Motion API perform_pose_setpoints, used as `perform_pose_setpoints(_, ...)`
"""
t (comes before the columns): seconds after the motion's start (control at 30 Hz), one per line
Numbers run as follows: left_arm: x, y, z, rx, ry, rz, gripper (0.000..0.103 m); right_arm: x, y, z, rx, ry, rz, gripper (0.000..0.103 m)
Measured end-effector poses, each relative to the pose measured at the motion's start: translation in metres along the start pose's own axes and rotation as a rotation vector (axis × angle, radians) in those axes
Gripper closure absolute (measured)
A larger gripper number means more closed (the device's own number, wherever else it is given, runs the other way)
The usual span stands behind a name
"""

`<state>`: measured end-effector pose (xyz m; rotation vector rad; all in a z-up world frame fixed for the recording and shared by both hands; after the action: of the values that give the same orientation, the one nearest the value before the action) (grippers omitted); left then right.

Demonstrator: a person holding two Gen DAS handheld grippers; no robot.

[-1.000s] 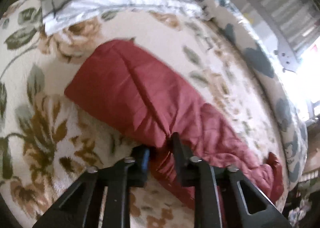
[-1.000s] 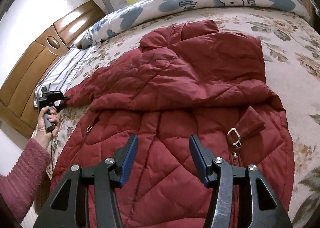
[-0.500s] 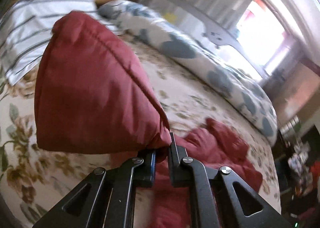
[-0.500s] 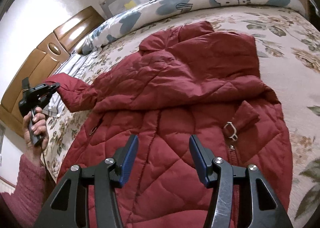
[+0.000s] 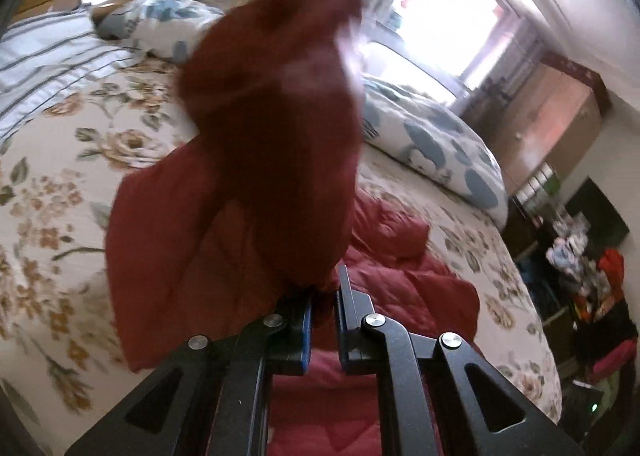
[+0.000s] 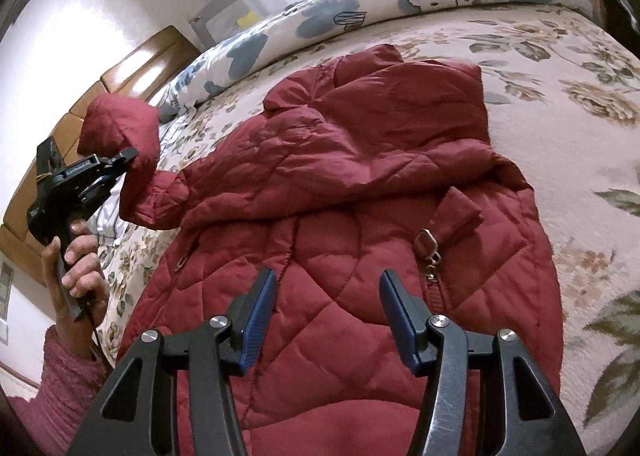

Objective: Fold large clothes

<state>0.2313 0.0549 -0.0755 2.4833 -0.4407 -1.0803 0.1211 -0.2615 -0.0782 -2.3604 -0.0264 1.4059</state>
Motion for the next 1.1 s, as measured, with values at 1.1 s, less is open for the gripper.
perform_pose_setpoints(1.1, 0.174, 0.103, 0.026, 0.254, -0.331, 0.118, 0.096, -0.004, 0.059, -0.064, 0.155, 0.102, -0.095, 0.047)
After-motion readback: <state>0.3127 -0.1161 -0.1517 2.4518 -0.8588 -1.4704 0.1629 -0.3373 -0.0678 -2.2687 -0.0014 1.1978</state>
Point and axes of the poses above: each gripper's, at about its wrist camera, not at the fingertips, and x roughly the way its jaws point, y to its right, z to its underside, the point moved 3 cm from there along x, roughly the way its jaws point, and after that the axes turned 1 degree about -x, right-handed, at the moved point
